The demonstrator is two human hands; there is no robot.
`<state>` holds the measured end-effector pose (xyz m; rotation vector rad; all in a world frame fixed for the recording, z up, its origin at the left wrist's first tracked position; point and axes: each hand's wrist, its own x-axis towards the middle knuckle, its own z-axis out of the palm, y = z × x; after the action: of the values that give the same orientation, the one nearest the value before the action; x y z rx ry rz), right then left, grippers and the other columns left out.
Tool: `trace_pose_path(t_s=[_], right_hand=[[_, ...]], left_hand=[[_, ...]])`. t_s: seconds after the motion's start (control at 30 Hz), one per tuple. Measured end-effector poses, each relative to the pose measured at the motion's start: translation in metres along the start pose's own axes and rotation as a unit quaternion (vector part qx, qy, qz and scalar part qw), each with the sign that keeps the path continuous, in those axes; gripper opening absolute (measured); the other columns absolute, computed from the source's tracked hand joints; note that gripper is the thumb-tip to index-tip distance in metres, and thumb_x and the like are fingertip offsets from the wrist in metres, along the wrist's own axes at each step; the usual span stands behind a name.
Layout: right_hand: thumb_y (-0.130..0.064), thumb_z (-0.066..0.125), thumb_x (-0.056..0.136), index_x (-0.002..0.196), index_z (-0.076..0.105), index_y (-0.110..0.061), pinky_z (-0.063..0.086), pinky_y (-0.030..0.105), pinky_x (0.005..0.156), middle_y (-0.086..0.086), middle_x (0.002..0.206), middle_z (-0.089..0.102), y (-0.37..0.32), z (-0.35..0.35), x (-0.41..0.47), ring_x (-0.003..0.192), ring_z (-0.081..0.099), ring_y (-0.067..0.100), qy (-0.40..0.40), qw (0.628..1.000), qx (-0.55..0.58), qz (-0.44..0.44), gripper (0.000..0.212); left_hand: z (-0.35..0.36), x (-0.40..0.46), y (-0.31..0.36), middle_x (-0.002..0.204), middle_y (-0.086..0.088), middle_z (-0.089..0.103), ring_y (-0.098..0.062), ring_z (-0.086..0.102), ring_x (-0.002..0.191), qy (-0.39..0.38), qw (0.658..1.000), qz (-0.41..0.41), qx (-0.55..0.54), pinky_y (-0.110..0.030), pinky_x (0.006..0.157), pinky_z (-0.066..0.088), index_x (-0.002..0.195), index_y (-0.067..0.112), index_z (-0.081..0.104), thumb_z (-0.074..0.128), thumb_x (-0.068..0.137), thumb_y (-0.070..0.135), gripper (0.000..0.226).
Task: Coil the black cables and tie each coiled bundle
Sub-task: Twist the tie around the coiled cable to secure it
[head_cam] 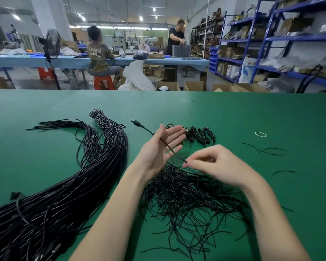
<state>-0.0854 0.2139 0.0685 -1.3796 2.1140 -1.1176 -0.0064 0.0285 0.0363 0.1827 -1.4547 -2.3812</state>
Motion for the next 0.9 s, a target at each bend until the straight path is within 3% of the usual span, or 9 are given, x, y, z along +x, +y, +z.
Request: trace_pose_path(t_s=[0.07,0.13,0.23,0.37,0.47,0.57,0.73,0.83,0.9], right_hand=[[-0.04,0.073,0.091,0.087,0.081,-0.044,0.042,0.014,0.059,-0.012,0.077,0.076,0.005,0.002,-0.002,0.059,0.054,0.0,-0.029,0.999,-0.001,0.021,0.01],[-0.045,0.076,0.087,0.087,0.081,-0.046,0.047,0.022,0.066,-0.011,0.083,0.078,0.008,0.002,-0.001,0.065,0.06,0.005,-0.062,0.996,-0.034,0.051,0.005],[-0.049,0.077,0.084,0.086,0.08,-0.048,0.046,0.021,0.071,-0.014,0.084,0.077,0.012,-0.002,0.0,0.066,0.059,-0.001,-0.1,0.99,-0.056,0.087,0.004],[-0.048,0.077,0.085,0.085,0.08,-0.049,0.051,0.025,0.076,-0.008,0.087,0.079,0.018,-0.003,0.001,0.072,0.062,0.003,-0.121,0.982,-0.077,0.124,0.004],[-0.048,0.077,0.085,0.08,0.079,-0.051,0.052,0.021,0.074,-0.015,0.08,0.077,0.023,0.002,0.003,0.073,0.066,0.005,-0.078,0.982,-0.101,0.139,0.006],[-0.046,0.076,0.086,0.073,0.078,-0.048,0.043,0.017,0.059,-0.015,0.057,0.062,0.027,0.008,0.007,0.056,0.051,0.004,-0.015,0.982,-0.127,0.142,0.013],[-0.048,0.071,0.088,0.076,0.08,-0.039,0.046,0.028,0.062,-0.001,0.066,0.07,0.026,0.018,0.01,0.058,0.048,0.007,0.028,0.987,-0.104,0.118,0.017],[-0.045,0.071,0.089,0.075,0.079,-0.038,0.037,0.025,0.057,-0.01,0.051,0.054,0.025,0.016,0.012,0.049,0.04,0.002,0.043,0.992,-0.068,0.101,0.018],[-0.045,0.071,0.09,0.075,0.079,-0.04,0.038,0.021,0.059,-0.017,0.053,0.058,0.025,0.015,0.011,0.05,0.046,-0.002,0.038,0.991,-0.062,0.108,0.018]], left_hand=[[-0.003,0.0,0.0,0.13,-0.006,0.067,-0.016,0.062,0.124,0.003,1.0,0.008,-0.015,-0.03,0.101,0.05,0.127,0.011,0.062,0.026,0.109,0.04,0.049],[-0.004,0.0,-0.001,0.128,-0.009,0.069,-0.019,0.063,0.122,0.005,0.999,0.012,-0.03,-0.029,0.099,0.053,0.125,0.008,0.063,0.025,0.109,0.037,0.05],[-0.006,-0.001,-0.002,0.128,-0.014,0.068,-0.023,0.064,0.122,0.019,0.997,0.017,-0.078,-0.03,0.099,0.054,0.125,0.002,0.062,0.022,0.11,0.039,0.056],[-0.011,-0.001,0.003,0.127,-0.02,0.066,-0.029,0.064,0.12,0.02,0.987,0.022,-0.158,-0.034,0.098,0.055,0.12,-0.002,0.067,0.022,0.109,0.042,0.064],[-0.007,-0.002,0.005,0.127,-0.021,0.066,-0.03,0.064,0.12,-0.005,0.985,0.006,-0.171,-0.036,0.098,0.055,0.113,-0.002,0.073,0.022,0.109,0.044,0.069],[0.001,-0.005,0.006,0.127,-0.02,0.067,-0.031,0.064,0.12,-0.031,0.983,0.007,-0.179,-0.036,0.097,0.055,0.11,0.0,0.075,0.024,0.108,0.047,0.069],[0.009,-0.006,0.007,0.12,-0.016,0.071,-0.028,0.067,0.115,-0.019,0.986,0.033,-0.164,-0.034,0.089,0.058,0.099,0.007,0.08,0.03,0.108,0.045,0.063],[0.007,-0.006,0.009,0.119,-0.015,0.072,-0.027,0.068,0.114,-0.011,0.985,0.042,-0.165,-0.033,0.09,0.058,0.098,0.008,0.08,0.028,0.108,0.044,0.065],[0.005,-0.008,0.011,0.12,-0.016,0.071,-0.028,0.067,0.115,-0.017,0.983,0.044,-0.176,-0.033,0.091,0.057,0.1,0.006,0.08,0.025,0.108,0.046,0.069]])
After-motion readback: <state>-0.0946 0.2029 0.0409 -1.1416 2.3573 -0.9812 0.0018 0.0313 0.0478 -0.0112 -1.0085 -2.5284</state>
